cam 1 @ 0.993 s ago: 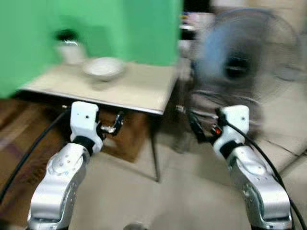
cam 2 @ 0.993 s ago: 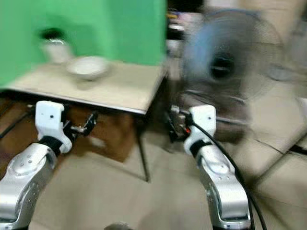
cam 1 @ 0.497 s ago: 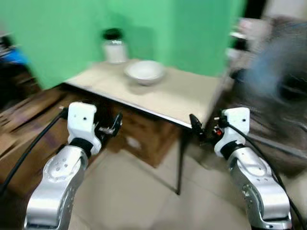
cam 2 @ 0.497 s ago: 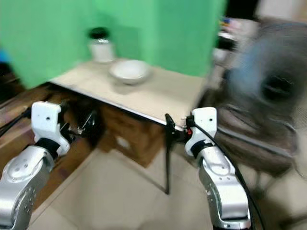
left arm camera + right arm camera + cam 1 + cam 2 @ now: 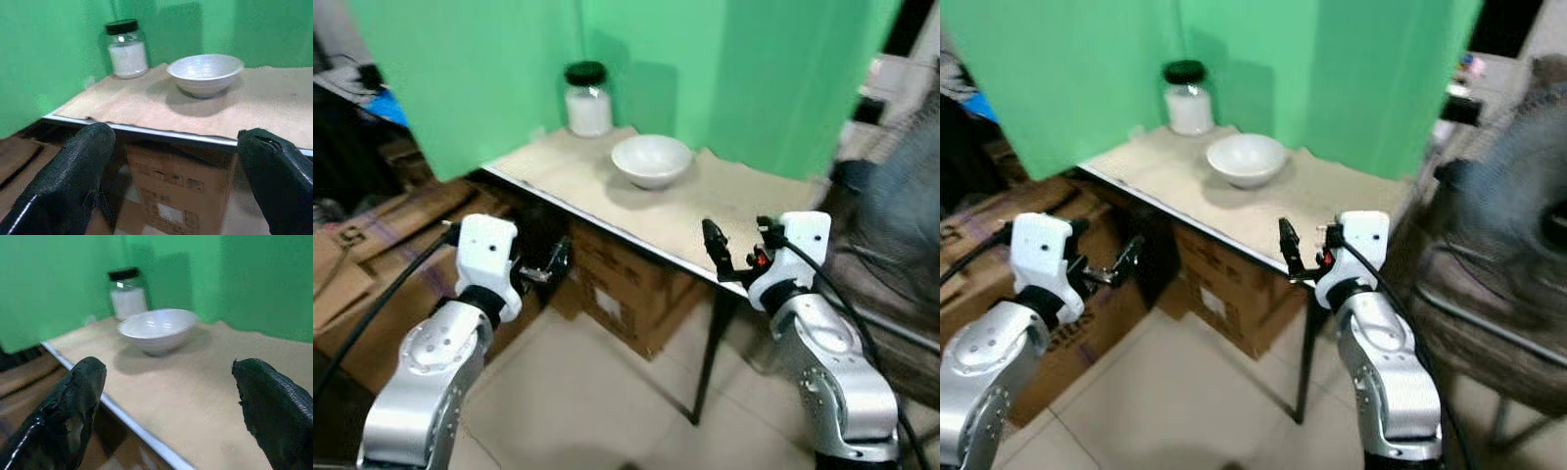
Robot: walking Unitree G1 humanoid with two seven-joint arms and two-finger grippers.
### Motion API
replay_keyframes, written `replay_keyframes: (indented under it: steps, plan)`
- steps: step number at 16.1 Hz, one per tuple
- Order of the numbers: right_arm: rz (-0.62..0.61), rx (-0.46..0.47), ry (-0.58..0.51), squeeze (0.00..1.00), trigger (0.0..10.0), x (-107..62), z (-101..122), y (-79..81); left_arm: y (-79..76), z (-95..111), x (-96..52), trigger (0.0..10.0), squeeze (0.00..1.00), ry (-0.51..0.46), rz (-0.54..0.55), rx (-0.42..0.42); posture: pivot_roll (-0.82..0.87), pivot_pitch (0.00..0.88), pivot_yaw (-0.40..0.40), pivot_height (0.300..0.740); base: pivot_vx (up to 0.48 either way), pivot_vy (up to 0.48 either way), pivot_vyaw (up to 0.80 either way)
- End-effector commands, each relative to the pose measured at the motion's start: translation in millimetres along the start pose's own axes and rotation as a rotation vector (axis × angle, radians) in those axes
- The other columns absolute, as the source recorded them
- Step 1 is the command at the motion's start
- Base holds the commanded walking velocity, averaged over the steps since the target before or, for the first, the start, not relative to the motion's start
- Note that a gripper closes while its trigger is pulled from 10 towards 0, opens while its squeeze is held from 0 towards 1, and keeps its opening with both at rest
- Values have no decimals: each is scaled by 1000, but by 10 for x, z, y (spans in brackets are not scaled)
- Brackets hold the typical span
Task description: Setting the table
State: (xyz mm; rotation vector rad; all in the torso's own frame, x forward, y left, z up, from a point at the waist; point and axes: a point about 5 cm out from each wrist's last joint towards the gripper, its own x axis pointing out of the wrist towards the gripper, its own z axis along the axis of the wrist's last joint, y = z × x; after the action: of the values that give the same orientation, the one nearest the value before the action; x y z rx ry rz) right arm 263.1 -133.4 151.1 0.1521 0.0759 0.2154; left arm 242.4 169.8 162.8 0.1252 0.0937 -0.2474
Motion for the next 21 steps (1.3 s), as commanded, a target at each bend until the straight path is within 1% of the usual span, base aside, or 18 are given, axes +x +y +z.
replay_keyframes:
  steps: [1,2,4,5,7,9,11,12,14,17,18,19,20,21]
  plan:
    - [26,13,-20,0,10000,23,60,68,25,-20,1,10000,0,13,4,3,121,0,34,740,289,0,0]
    - [29,4,-26,0,10000,33,71,65,-13,-8,6,10000,0,10,-16,13,125,0,27,740,281,0,0]
    - [36,-8,-20,0,10000,48,67,75,19,-17,15,10000,0,11,11,-8,130,0,26,740,281,0,0]
    - [42,-9,-20,0,10000,51,66,78,18,-11,11,10000,0,12,0,5,137,0,21,740,277,0,0]
    - [40,-26,-14,0,10000,59,45,84,74,-1,-3,10000,0,6,20,-6,131,0,27,740,304,0,0]
    - [43,-55,-9,0,10000,53,39,83,54,16,4,10000,0,3,9,5,142,0,23,740,313,0,0]
    - [43,-70,-11,0,10000,58,45,72,51,-11,2,10000,0,16,15,2,147,0,22,740,311,0,800]
    - [39,-68,-12,0,10000,59,47,64,42,-11,0,10000,0,18,8,15,147,0,22,740,307,0,800]
    - [27,-50,-3,0,10000,55,28,58,78,-6,-16,10000,0,16,22,9,146,0,23,740,304,0,0]
    - [5,-47,10,0,10000,68,16,29,74,6,-30,10000,0,13,19,11,148,0,21,740,301,0,0]
    - [25,1,21,0,10000,61,8,42,58,-18,-15,10000,0,23,10,21,145,0,23,740,296,0,0]
    - [29,27,15,0,10000,51,11,46,52,-13,-13,10000,0,21,6,22,145,0,23,740,296,0,0]
    - [16,87,-1,1000,10000,28,19,38,58,-6,-14,10000,0,18,8,14,138,0,24,740,292,0,0]
    - [18,86,-7,1000,10000,22,35,24,49,-21,0,10000,0,24,3,19,138,0,25,740,289,0,0]
